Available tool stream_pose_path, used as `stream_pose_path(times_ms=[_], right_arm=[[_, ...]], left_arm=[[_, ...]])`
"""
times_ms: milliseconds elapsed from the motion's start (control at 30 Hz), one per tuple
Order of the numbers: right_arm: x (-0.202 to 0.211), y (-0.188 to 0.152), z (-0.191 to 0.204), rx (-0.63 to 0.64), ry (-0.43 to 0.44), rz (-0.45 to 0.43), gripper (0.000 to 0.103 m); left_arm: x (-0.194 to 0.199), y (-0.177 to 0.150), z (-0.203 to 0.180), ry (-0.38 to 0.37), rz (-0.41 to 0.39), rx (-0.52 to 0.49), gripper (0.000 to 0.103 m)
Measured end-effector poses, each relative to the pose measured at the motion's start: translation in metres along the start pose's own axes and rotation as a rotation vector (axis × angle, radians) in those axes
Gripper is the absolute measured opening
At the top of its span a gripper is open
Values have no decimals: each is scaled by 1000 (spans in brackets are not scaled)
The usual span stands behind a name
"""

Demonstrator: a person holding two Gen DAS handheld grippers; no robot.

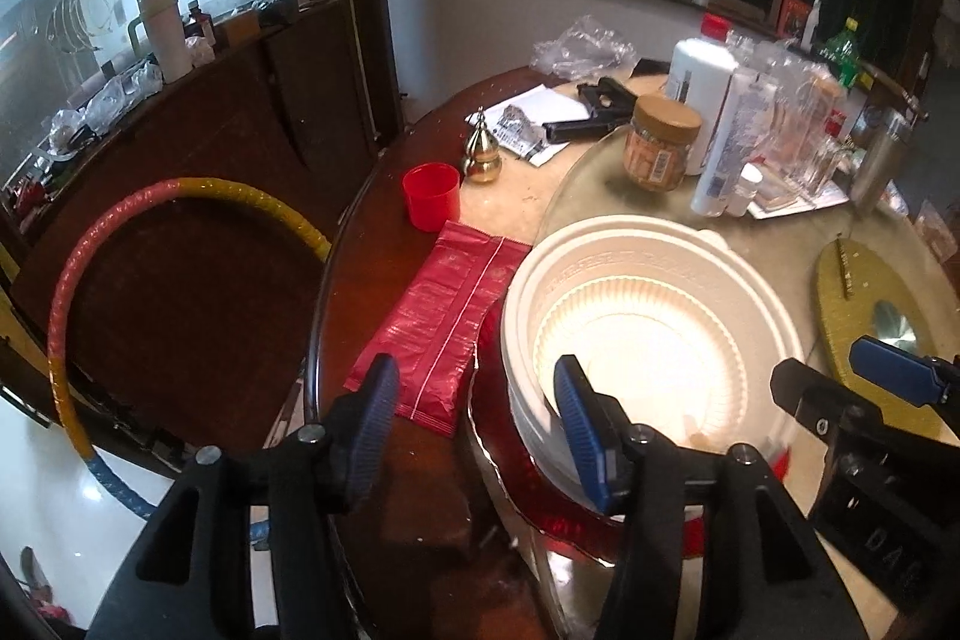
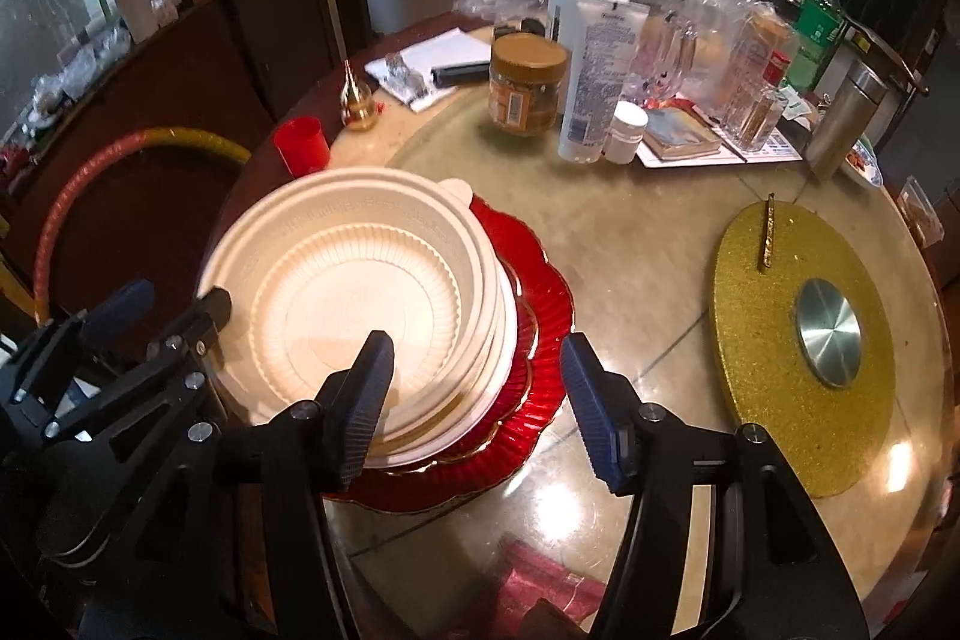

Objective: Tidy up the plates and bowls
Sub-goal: 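Open both tools and pull them back from the stack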

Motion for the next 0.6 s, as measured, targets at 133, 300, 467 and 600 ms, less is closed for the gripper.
stream_pose_path(times_ms=[133,300,467,600], right_arm=[[18,-9,-6,-21,16,-61,59],[37,-27,-15,-23,21,-112,59],[56,-51,-30,-44,14,-158,59],[60,-65,-37,-36,-12,-165,58]], left_arm=[[14,-5,-2,-47,-44,15,68],[21,-21,-10,-82,-41,-16,73],[28,-39,-20,-114,-33,-41,73],[35,-49,-32,-123,-43,-84,73]])
Point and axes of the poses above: each gripper's, at about its wrist camera, not at the fingertips, and x roughly against the way its jaws point, z to its left, y to its top, the point moved 7 cm from there along -x, roughly the way its jaws point, and after that the axes turned 6 degrees about -y, right-handed, at the moved point
